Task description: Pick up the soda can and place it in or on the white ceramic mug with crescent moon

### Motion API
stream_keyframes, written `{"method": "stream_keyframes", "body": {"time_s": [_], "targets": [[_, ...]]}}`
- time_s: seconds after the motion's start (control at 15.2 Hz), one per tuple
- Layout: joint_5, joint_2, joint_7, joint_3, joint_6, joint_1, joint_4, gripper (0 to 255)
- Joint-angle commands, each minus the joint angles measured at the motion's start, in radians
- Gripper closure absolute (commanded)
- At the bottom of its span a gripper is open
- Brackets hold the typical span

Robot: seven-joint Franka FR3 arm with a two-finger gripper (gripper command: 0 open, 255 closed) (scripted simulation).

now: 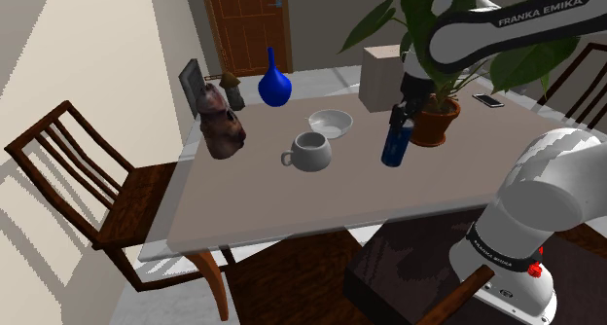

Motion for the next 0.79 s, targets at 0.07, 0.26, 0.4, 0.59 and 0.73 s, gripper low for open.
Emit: {"method": "stream_keyframes", "body": {"time_s": [0.07, 0.26, 0.4, 0.59, 0.73], "targets": [[0.004, -0.010, 0.001, 0.004, -0.045, 0.002, 0.035, 255], [0.007, -0.019, 0.003, 0.009, -0.090, 0.004, 0.071, 255], [0.009, -0.024, 0.004, 0.011, -0.119, 0.005, 0.095, 255], [0.013, -0.028, 0.005, 0.015, -0.161, 0.007, 0.133, 255], [0.022, 0.014, 0.016, 0.024, -0.149, 0.018, 0.164, 255]]}}
